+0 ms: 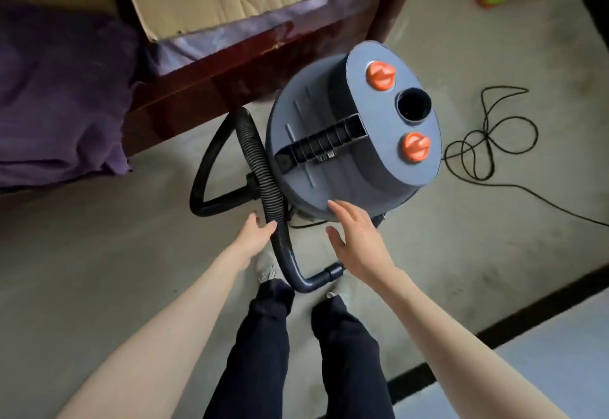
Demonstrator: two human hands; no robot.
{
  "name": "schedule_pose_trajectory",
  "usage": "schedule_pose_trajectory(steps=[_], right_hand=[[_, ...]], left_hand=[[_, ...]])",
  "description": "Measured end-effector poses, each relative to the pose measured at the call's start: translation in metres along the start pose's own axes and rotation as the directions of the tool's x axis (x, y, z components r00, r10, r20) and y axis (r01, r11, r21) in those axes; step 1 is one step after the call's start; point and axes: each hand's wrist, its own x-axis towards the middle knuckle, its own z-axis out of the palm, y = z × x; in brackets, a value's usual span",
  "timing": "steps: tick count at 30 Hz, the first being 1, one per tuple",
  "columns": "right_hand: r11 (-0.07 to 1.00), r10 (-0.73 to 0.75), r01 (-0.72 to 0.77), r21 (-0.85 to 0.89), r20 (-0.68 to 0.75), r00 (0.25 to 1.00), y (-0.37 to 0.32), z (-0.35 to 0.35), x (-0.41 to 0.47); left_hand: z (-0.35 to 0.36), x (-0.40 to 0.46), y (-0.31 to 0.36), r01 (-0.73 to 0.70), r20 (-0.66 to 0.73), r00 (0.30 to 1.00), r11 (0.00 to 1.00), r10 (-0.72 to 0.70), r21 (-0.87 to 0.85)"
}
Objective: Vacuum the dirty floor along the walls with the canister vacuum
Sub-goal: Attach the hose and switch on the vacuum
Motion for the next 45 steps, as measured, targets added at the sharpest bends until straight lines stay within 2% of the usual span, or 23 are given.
schedule_pose_trajectory(steps=[3, 5, 8, 12, 18, 22, 24, 27, 33, 36, 38, 40, 41, 42, 43, 45], right_hand=[[0.997, -0.07, 0.067, -0.024, -0.16, 0.985, 0.01, 0.017, -0.004], [0.996, -0.09, 0.086, -0.029, -0.177, 0.98, 0.014, 0.025, -0.008], [0.996, -0.092, 0.094, 0.003, -0.165, 0.982, 0.019, 0.028, -0.02], [0.993, 0.027, -0.028, 0.111, 0.009, 1.0, 0.022, 0.019, -0.038], [0.922, 0.126, -0.234, 0.308, 0.333, 0.934, 0.021, 0.007, -0.065], [0.922, 0.105, -0.23, 0.311, 0.371, 0.923, 0.02, 0.009, -0.077], [0.895, 0.127, -0.253, 0.368, 0.334, 0.934, 0.017, 0.008, -0.081], [0.862, 0.199, -0.267, 0.43, 0.197, 0.96, 0.017, 0.003, -0.089], [0.923, 0.193, -0.143, 0.356, -0.107, 0.975, 0.024, -0.036, -0.123], [0.964, 0.116, -0.036, 0.263, -0.294, 0.949, 0.025, -0.066, -0.141], [0.977, 0.089, -0.007, 0.214, -0.376, 0.922, 0.024, -0.088, -0.151], [0.977, 0.111, -0.019, 0.212, -0.431, 0.895, 0.022, -0.112, -0.16], [0.978, 0.118, -0.026, 0.207, -0.447, 0.887, 0.021, -0.125, -0.165], [0.982, 0.107, -0.023, 0.187, -0.455, 0.884, 0.02, -0.136, -0.169], [0.988, 0.077, -0.007, 0.153, -0.459, 0.885, 0.017, -0.147, -0.173], [0.995, 0.0, 0.046, 0.087, -0.465, 0.885, 0.009, -0.168, -0.181]], left_hand=[[0.012, 0.02, 0.003, -0.03, -0.002, 1.0, 0.998, 0.03, -0.058], [0.013, 0.03, -0.003, -0.041, -0.057, 0.998, 0.996, 0.037, -0.08], [0.012, 0.028, -0.01, -0.068, -0.062, 0.996, 0.995, 0.063, -0.072], [0.011, -0.016, 0.013, -0.091, -0.051, 0.995, 0.955, 0.08, -0.283], [0.015, -0.081, 0.035, -0.202, -0.062, 0.979, 0.92, 0.193, -0.335], [0.017, -0.121, 0.046, -0.277, -0.032, 0.958, 0.891, 0.285, -0.359], [0.016, -0.137, 0.056, -0.31, -0.039, 0.947, 0.872, 0.32, -0.379], [0.016, -0.155, 0.067, -0.323, -0.043, 0.94, 0.842, 0.339, -0.431], [0.024, -0.189, 0.075, -0.231, -0.028, 0.963, 0.763, 0.269, -0.603], [0.028, -0.209, 0.085, -0.207, 0.008, 0.959, 0.721, 0.283, -0.661], [0.03, -0.223, 0.092, -0.235, -0.019, 0.954, 0.703, 0.3, -0.672], [0.03, -0.233, 0.099, -0.335, -0.113, 0.935, 0.728, 0.337, -0.599], [0.027, -0.236, 0.101, -0.431, -0.171, 0.901, 0.771, 0.399, -0.47], [0.024, -0.237, 0.104, -0.54, -0.206, 0.841, 0.805, 0.501, -0.247], [0.02, -0.238, 0.107, -0.624, -0.18, 0.765, 0.781, 0.618, 0.031], [0.018, -0.24, 0.116, -0.669, -0.004, 0.638, 0.556, 0.77, 0.494]])
